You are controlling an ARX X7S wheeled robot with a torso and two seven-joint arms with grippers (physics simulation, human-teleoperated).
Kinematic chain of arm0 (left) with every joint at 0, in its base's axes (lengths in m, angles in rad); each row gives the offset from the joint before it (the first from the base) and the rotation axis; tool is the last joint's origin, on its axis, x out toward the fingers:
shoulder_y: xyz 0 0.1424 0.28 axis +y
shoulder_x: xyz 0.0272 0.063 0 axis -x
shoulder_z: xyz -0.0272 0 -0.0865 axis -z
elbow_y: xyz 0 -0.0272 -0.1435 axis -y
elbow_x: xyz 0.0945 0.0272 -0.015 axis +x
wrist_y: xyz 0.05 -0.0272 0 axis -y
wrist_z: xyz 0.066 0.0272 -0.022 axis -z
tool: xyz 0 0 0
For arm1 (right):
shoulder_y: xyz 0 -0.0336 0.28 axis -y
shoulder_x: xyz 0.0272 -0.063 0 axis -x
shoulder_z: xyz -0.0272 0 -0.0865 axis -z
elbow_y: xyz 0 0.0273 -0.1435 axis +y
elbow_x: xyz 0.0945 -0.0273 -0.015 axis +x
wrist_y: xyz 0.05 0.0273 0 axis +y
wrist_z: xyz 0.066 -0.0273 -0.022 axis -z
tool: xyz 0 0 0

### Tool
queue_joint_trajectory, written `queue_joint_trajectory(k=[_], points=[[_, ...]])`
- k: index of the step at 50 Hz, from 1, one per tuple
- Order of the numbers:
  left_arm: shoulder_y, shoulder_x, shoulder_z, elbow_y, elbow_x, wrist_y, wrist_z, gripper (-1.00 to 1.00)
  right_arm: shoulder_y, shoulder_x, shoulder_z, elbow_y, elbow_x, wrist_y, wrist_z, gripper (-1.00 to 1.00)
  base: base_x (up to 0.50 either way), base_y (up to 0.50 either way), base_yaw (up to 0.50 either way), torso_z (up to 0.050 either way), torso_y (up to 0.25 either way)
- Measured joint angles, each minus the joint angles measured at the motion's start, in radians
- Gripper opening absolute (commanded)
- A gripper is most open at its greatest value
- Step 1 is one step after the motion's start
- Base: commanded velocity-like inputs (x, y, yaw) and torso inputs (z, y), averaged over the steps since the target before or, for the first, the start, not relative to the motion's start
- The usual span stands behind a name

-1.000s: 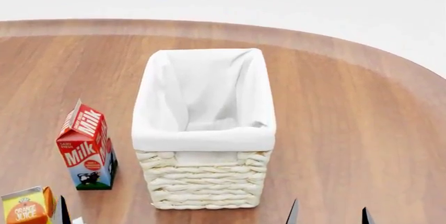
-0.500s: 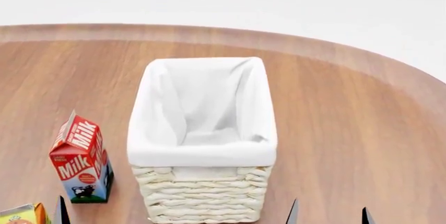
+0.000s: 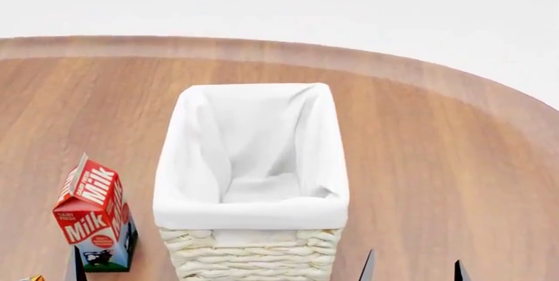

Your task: Pick up the alphabet soup, and put it in the basket.

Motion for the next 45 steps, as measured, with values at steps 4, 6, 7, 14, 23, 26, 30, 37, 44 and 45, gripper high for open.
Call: queue_joint_trajectory(k=[4,6,7,14,23,26,30,37,44,45], points=[[0.001,-0.001,0.001,0.001,-0.001,0.0,-0.002,1.0,-0.002,0.0,0.001,0.0,0.006,-0.008,-0.002,1.0,0.0,0.0,0.0,0.0,0.0],[0.001,-0.002,0.001,0.001,-0.001,0.0,-0.002,1.0,-0.003,0.001,0.001,0.0,0.009,-0.012,-0.003,1.0,0.0,0.0,0.0,0.0,0.0],[0.001,-0.002,0.002,0.002,-0.001,0.0,-0.003,1.0,-0.003,0.001,0.001,0.001,0.01,-0.014,-0.004,1.0,0.0,0.0,0.0,0.0,0.0],[0.001,-0.004,0.003,0.002,-0.002,0.0,-0.005,1.0,-0.004,0.003,0.0,0.003,0.017,-0.025,-0.009,1.0,0.0,0.0,0.0,0.0,0.0],[-0.001,-0.006,0.006,0.001,-0.003,0.001,-0.007,1.0,0.003,0.007,-0.008,0.018,0.016,-0.032,-0.018,1.0,0.0,0.0,0.0,0.0,0.0],[-0.002,-0.007,0.008,0.001,-0.003,0.001,-0.007,1.0,0.005,0.015,-0.016,0.021,0.027,-0.028,-0.034,1.0,0.0,0.0,0.0,0.0,0.0],[-0.002,-0.008,0.01,0.001,-0.003,0.001,-0.007,1.0,0.005,0.036,-0.035,0.017,0.056,-0.016,-0.075,1.0,0.0,0.0,0.0,0.0,0.0],[0.0,-0.011,0.011,0.002,-0.005,0.003,-0.009,1.0,-0.005,0.093,-0.084,-0.002,0.135,0.009,-0.192,1.0,0.0,0.0,0.0,0.0,0.0],[0.0,-0.013,0.014,0.001,-0.006,0.002,-0.011,1.0,-0.019,0.138,-0.116,-0.027,0.205,0.018,-0.284,1.0,0.0,0.0,0.0,0.0,0.0],[0.0,-0.013,0.014,0.001,-0.006,0.001,-0.011,1.0,-0.021,0.145,-0.12,-0.03,0.216,0.019,-0.297,1.0,0.0,0.0,0.0,0.0,0.0]])
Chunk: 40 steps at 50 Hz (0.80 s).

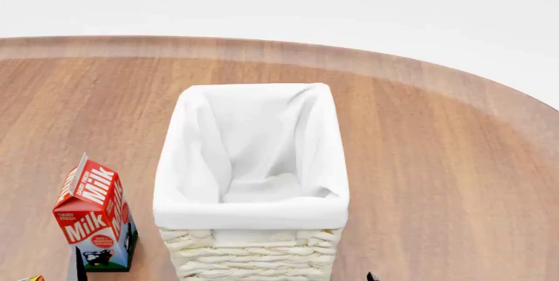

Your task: Pick up the alphabet soup, and put it in the basket.

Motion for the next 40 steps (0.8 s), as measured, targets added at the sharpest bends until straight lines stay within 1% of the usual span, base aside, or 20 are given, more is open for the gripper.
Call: queue_joint_trajectory(k=[8,17,29,40], points=[[-0.002,-0.001,0.002,-0.002,0.0,-0.001,-0.002,1.0,-0.021,0.047,-0.037,-0.035,0.067,0.001,-0.103,1.0,0.0,0.0,0.0,0.0,0.0],[-0.002,-0.004,0.003,0.0,-0.001,0.0,-0.006,1.0,-0.045,0.087,-0.079,-0.068,0.091,-0.007,-0.191,1.0,0.0,0.0,0.0,0.0,0.0],[-0.001,-0.007,0.006,0.004,-0.001,-0.002,-0.01,1.0,-0.067,0.119,-0.124,-0.089,0.068,-0.016,-0.257,1.0,0.0,0.0,0.0,0.0,0.0],[-0.002,-0.01,0.01,0.003,-0.003,-0.004,-0.012,1.0,-0.085,0.142,-0.172,-0.097,0.001,-0.025,-0.303,1.0,0.0,0.0,0.0,0.0,0.0]])
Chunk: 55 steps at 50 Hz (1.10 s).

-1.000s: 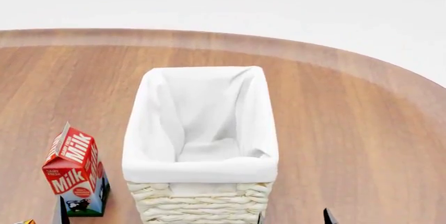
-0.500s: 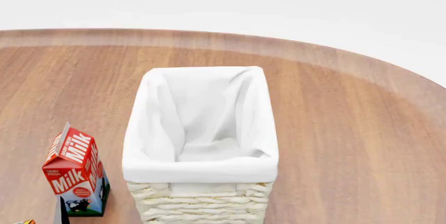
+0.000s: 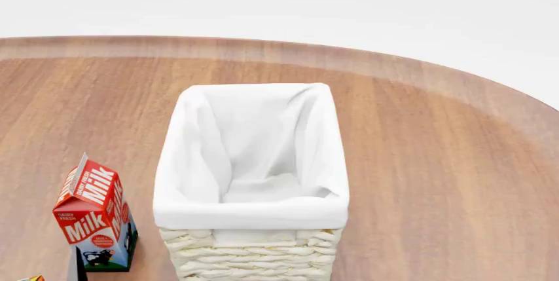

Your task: Pick up the alphabet soup, and put it in the basket.

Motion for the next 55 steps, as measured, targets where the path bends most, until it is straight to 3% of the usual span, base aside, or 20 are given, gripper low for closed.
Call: queue_joint_trajectory(k=[55], points=[[-0.006,-0.01,0.023,-0.007,0.007,-0.003,-0.013,1.0,-0.044,0.062,-0.131,0.028,-0.239,-0.052,-0.093,1.0,0.0,0.0,0.0,0.0,0.0]])
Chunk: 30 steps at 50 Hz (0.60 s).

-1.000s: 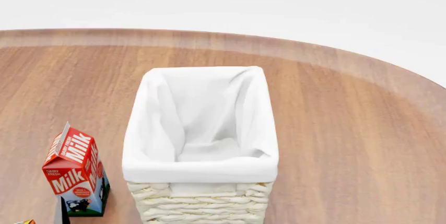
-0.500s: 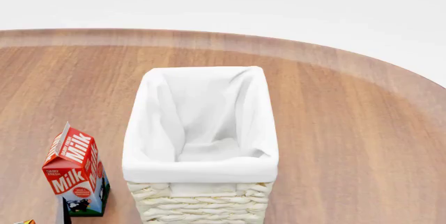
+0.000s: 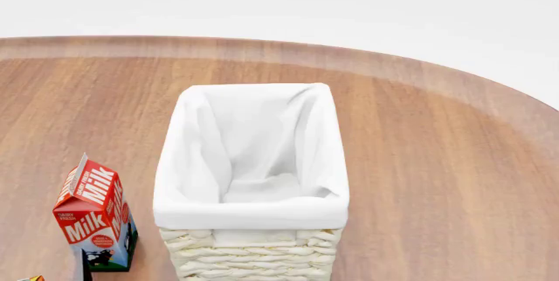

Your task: Pick up the alphabet soup, and put it in the basket.

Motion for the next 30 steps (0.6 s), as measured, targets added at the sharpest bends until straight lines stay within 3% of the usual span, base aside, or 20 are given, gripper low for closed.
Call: queue_joint_trajectory(k=[30], points=[[-0.001,-0.007,0.006,0.003,0.0,0.001,-0.01,1.0,0.014,-0.021,-0.023,0.049,-0.121,0.003,0.036,1.0,0.0,0.0,0.0,0.0,0.0]])
